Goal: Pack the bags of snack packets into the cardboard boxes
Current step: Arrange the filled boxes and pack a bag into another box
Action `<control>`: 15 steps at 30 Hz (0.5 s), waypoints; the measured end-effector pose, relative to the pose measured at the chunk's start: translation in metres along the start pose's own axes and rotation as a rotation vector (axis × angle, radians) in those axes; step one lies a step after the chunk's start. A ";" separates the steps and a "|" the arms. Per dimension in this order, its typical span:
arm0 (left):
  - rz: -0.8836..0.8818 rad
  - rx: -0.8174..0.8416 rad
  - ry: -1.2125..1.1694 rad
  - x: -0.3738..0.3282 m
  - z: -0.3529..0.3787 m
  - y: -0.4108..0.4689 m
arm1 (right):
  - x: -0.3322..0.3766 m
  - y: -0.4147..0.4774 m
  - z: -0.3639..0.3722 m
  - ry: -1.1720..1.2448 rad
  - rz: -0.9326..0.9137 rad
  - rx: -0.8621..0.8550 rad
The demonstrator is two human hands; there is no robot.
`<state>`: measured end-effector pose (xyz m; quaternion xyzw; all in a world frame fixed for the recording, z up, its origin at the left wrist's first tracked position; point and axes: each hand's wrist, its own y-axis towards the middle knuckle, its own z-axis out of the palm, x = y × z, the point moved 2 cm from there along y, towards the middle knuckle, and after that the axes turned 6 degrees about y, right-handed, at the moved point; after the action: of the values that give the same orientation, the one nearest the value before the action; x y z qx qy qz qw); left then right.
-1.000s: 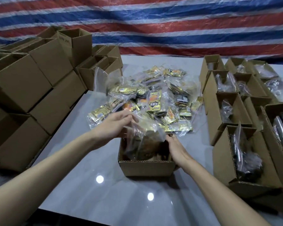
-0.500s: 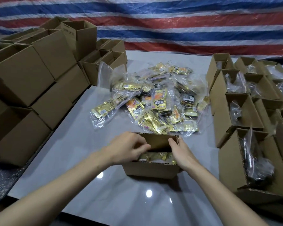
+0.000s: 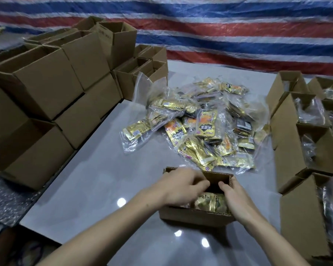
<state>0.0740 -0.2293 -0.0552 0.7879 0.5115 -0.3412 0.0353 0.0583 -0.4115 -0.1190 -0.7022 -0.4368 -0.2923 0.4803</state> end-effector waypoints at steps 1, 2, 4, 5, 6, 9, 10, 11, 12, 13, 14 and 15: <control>0.020 -0.142 -0.088 0.007 -0.015 0.000 | 0.000 0.001 0.000 -0.005 0.000 0.000; 0.027 -0.287 -0.161 0.018 -0.030 0.002 | 0.001 0.000 -0.001 -0.005 -0.002 0.003; -0.020 -0.578 -0.206 0.052 -0.058 0.012 | 0.001 0.001 -0.001 0.012 -0.001 0.008; -0.083 -0.691 -0.175 0.074 -0.068 0.019 | 0.000 0.001 -0.002 0.019 0.004 0.010; -0.170 -0.742 -0.133 0.099 -0.074 0.027 | 0.001 0.001 -0.002 0.022 0.007 0.016; -0.444 -0.577 0.006 0.176 -0.066 0.047 | -0.001 0.002 -0.001 0.027 0.006 0.021; -0.506 -0.500 0.043 0.198 -0.059 0.051 | -0.001 0.002 0.000 0.032 0.011 0.016; -0.542 -0.443 0.080 0.215 -0.051 0.053 | -0.002 0.003 0.000 0.036 0.015 0.015; -0.556 -0.410 0.115 0.227 -0.044 0.055 | -0.003 0.002 0.000 0.037 0.018 0.012; -0.560 -0.393 0.139 0.236 -0.037 0.057 | -0.005 0.003 0.001 0.037 0.021 0.005; -0.564 -0.388 0.156 0.242 -0.031 0.059 | -0.005 0.004 0.000 0.035 0.020 -0.003; -0.573 -0.396 0.181 0.245 -0.026 0.060 | -0.006 0.005 0.000 0.039 0.015 -0.004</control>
<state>0.1964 -0.0558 -0.1936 0.6174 0.7688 -0.1602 0.0446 0.0601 -0.4145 -0.1264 -0.7007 -0.4217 -0.3033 0.4892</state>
